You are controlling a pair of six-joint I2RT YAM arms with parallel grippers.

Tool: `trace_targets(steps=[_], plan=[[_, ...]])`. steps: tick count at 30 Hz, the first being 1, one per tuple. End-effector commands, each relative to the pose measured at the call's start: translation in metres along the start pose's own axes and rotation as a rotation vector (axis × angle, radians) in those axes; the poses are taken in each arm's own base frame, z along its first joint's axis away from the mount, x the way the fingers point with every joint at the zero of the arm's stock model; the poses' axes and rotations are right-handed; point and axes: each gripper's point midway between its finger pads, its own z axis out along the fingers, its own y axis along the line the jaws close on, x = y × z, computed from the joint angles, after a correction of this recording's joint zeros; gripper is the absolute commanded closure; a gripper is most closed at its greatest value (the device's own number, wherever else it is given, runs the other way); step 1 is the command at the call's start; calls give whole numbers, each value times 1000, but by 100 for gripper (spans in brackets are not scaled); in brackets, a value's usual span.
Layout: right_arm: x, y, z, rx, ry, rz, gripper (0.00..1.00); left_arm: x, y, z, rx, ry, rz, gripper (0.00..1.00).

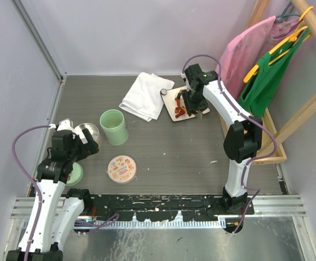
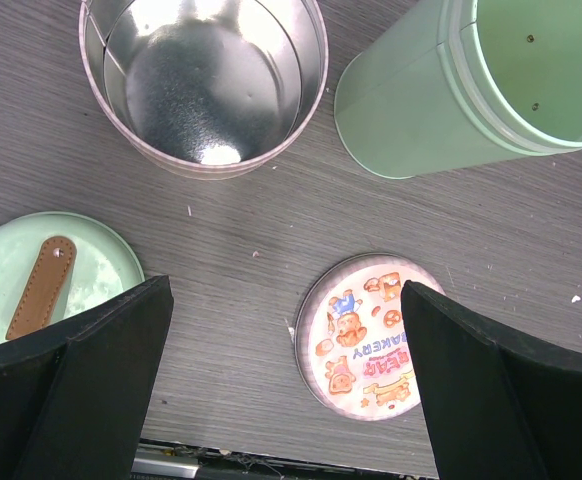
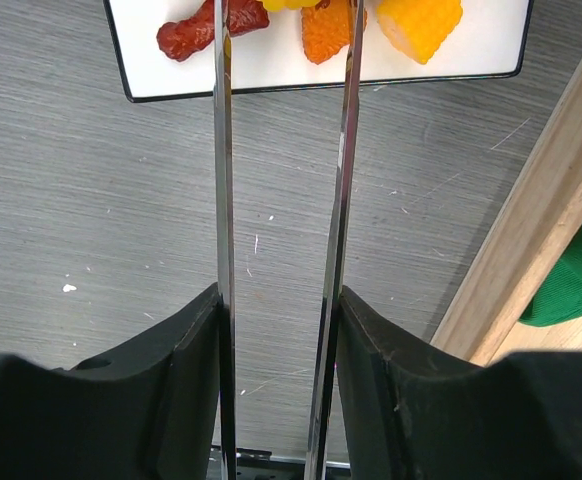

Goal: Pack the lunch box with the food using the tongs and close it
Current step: Pick up the fake food from the plate, then place the fake food in the packing box.

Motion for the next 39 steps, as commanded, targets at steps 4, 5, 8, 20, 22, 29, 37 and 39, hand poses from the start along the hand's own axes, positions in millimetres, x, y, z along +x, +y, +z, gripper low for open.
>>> trace_targets(steps=[4, 5, 8, 20, 22, 29, 37, 39], plan=[[-7, 3, -6, -15, -44, 2, 49, -12, -7, 0, 31, -46, 4, 2], [-7, 3, -6, -17, -44, 2, 49, -12, -7, 0, 29, -46, 4, 2], [-6, 3, -6, -18, -43, 3, 49, -12, -7, 0, 31, -46, 4, 2], [-19, -2, -29, 7, -128, 29, 64, -13, -7, -1, 30, -51, 3, 2], [-22, -5, -37, 20, -151, 39, 65, -13, -7, -2, 30, -52, 4, 2], [-33, -7, -60, 18, -241, 79, 67, -14, -6, -2, 25, -56, 3, 2], [-41, 2, -90, -52, -326, 103, 67, -14, -6, -2, 21, -58, 2, 2], [-44, 9, -97, -98, -354, 110, 66, -14, -5, -2, 21, -58, 2, 2]])
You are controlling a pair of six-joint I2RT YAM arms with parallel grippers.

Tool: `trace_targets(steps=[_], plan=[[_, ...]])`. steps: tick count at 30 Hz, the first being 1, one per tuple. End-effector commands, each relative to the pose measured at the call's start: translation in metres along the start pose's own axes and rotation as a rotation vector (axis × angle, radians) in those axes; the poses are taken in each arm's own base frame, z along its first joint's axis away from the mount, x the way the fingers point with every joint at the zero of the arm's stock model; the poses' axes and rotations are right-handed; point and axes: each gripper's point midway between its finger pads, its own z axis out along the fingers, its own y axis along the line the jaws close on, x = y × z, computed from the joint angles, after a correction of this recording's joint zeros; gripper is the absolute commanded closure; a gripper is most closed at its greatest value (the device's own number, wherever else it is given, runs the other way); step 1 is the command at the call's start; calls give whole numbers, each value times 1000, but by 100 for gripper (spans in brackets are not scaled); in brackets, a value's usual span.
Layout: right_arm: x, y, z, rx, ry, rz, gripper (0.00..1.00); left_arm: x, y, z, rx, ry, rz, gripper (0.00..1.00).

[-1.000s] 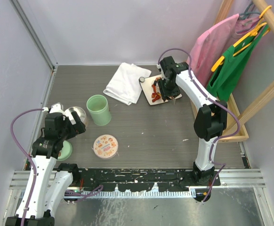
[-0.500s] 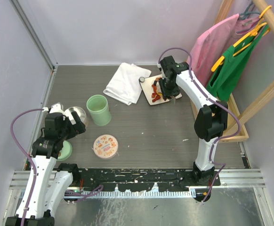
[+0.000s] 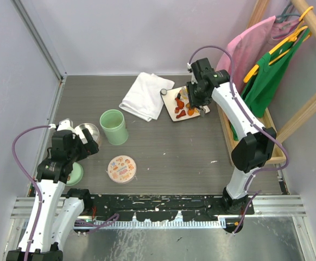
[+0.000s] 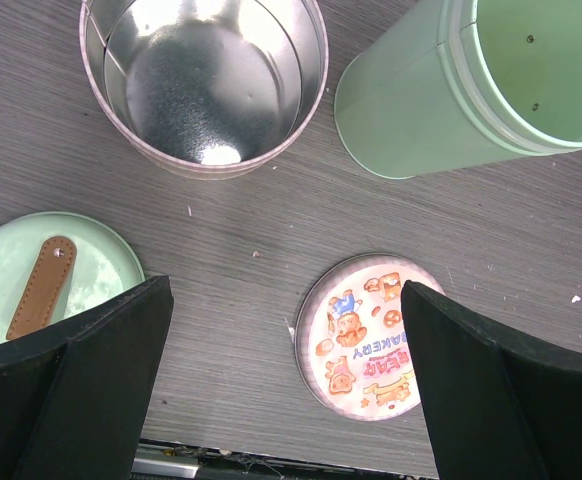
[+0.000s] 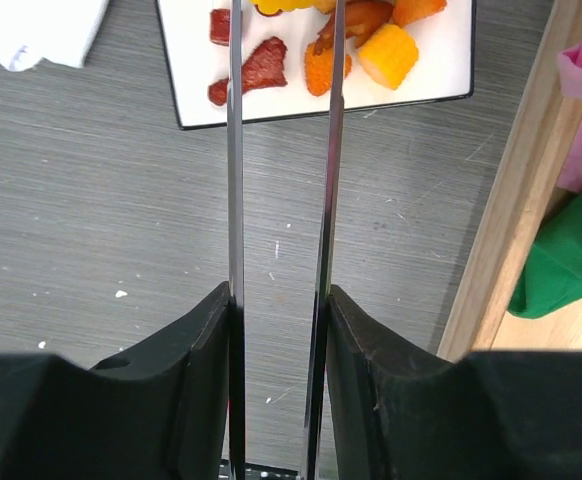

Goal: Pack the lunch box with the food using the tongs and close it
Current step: Place the fake food in the packing box.

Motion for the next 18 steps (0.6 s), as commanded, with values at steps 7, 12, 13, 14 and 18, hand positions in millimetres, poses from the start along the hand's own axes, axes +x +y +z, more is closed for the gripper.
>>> trace_targets(steps=[7, 12, 13, 14, 18], plan=[[-39, 35, -53, -217, -206, 50, 66, -13, -6, -1, 23, -52, 0, 2], [-42, 54, -65, -330, -224, 50, 66, -13, -6, -1, 24, -52, 1, 2], [-44, 58, -68, -351, -232, 51, 66, -13, -6, -1, 24, -52, 1, 2], [-44, 61, -71, -372, -236, 50, 66, -14, -6, -1, 24, -53, 1, 2], [-42, 74, -78, -423, -230, 34, 66, -13, -6, -1, 24, -52, 1, 2]])
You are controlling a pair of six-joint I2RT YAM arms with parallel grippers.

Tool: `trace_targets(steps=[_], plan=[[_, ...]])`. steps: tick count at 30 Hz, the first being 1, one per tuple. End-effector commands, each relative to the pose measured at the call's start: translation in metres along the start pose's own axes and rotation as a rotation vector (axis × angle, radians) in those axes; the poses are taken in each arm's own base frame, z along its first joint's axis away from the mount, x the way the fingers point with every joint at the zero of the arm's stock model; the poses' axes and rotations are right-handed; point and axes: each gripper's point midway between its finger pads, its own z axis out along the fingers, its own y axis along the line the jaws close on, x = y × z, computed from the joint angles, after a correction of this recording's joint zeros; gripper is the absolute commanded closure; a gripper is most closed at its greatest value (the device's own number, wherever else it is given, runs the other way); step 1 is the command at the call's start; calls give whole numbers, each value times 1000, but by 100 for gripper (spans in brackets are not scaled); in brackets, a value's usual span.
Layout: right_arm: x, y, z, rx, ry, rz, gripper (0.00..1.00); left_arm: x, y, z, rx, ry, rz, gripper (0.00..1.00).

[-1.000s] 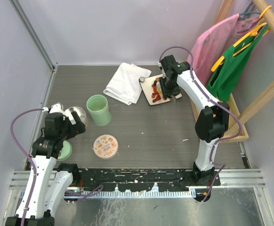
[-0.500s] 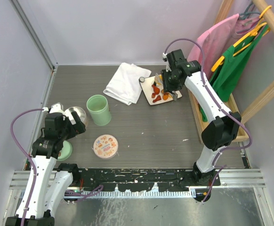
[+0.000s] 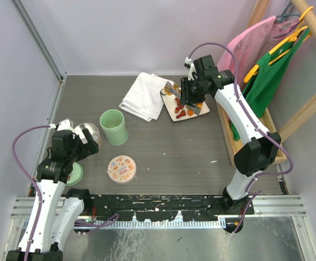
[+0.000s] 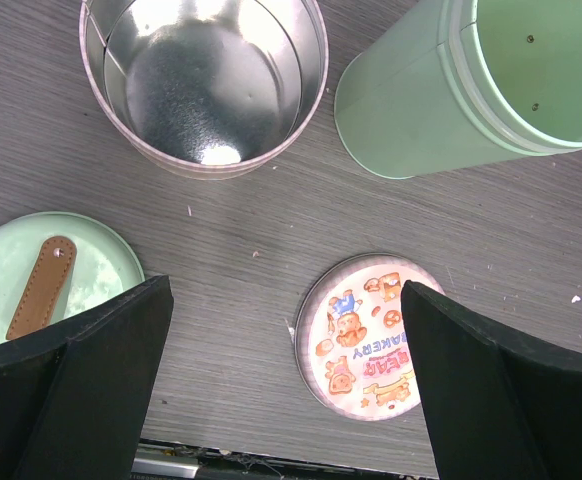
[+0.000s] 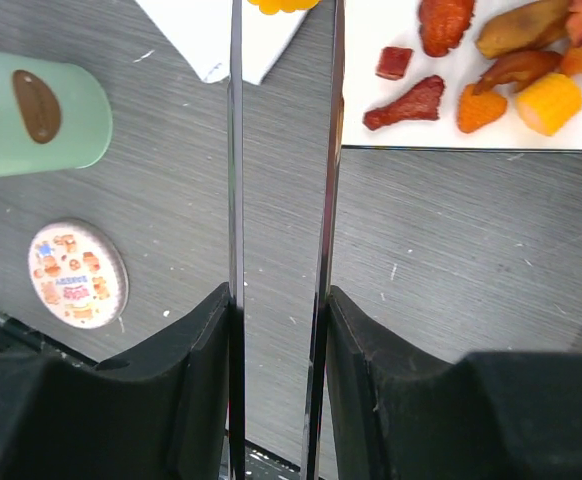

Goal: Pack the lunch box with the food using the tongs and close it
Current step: Place the fake food in the packing box.

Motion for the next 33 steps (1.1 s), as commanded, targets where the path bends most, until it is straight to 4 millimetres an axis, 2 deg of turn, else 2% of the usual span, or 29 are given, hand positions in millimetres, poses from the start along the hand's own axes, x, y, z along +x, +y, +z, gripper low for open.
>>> trace_targets(steps=[1, 5, 10, 15, 22, 25, 33], plan=[[-27, 38, -36, -136, -133, -35, 66, -13, -6, -1, 24, -52, 0, 2], [-24, 50, -37, -161, -121, -57, 66, -13, -7, -1, 25, -52, 0, 2], [-23, 79, -42, -209, -120, -108, 65, -13, -7, 0, 25, -47, 2, 2], [-19, 122, -48, -272, -116, -205, 64, -13, -6, -1, 24, -49, 1, 2], [2, 183, -51, -369, -81, -370, 63, -13, -6, -1, 21, -51, 1, 2], [12, 199, -42, -368, -50, -416, 62, -13, -6, -1, 22, -51, 1, 2], [30, 221, -18, -340, 21, -481, 62, -14, -6, -2, 24, -56, 0, 2]])
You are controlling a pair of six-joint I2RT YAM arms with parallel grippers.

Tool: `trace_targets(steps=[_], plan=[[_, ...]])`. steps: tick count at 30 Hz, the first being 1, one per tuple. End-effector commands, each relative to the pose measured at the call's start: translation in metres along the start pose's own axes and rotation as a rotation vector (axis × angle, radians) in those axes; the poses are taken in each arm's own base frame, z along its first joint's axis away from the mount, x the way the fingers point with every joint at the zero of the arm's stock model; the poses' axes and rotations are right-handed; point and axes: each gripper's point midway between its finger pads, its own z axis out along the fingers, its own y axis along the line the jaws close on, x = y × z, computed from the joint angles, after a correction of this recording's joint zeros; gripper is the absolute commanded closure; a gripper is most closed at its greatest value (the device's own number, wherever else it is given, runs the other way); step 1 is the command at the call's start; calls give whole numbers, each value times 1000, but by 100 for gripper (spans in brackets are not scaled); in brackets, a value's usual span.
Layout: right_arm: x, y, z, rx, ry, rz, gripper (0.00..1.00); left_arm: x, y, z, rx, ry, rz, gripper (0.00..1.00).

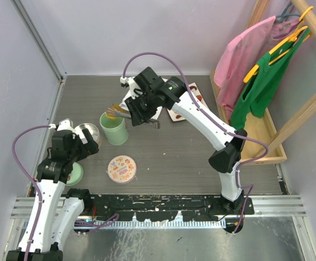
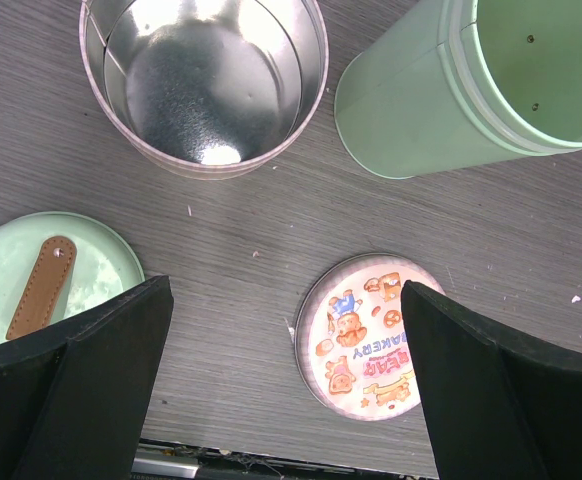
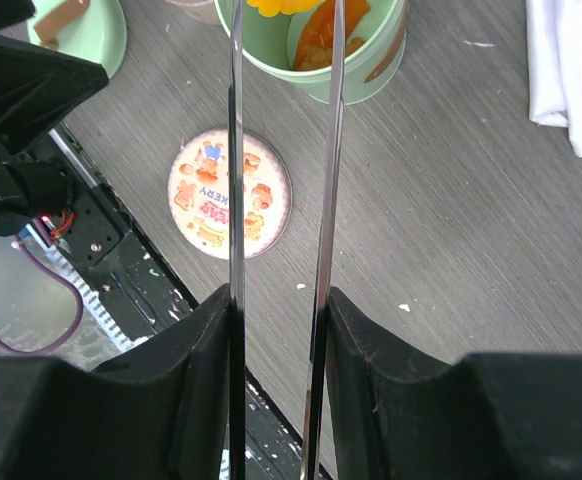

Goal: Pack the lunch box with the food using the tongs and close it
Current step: Place the fake food in the packing box.

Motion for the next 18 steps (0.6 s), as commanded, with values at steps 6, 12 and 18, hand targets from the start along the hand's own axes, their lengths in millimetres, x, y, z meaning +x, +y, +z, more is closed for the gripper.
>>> trace_targets(steps=[6, 12, 18], plan=[[-12, 6, -2, 33, -24, -59, 61, -14, -6, -2, 23, -60, 1, 2], [-4, 3, 9, 46, 13, -60, 60, -14, -6, -2, 23, -57, 0, 2], [-2, 5, 21, 41, 31, -55, 60, -13, -6, -2, 22, -56, 0, 2]])
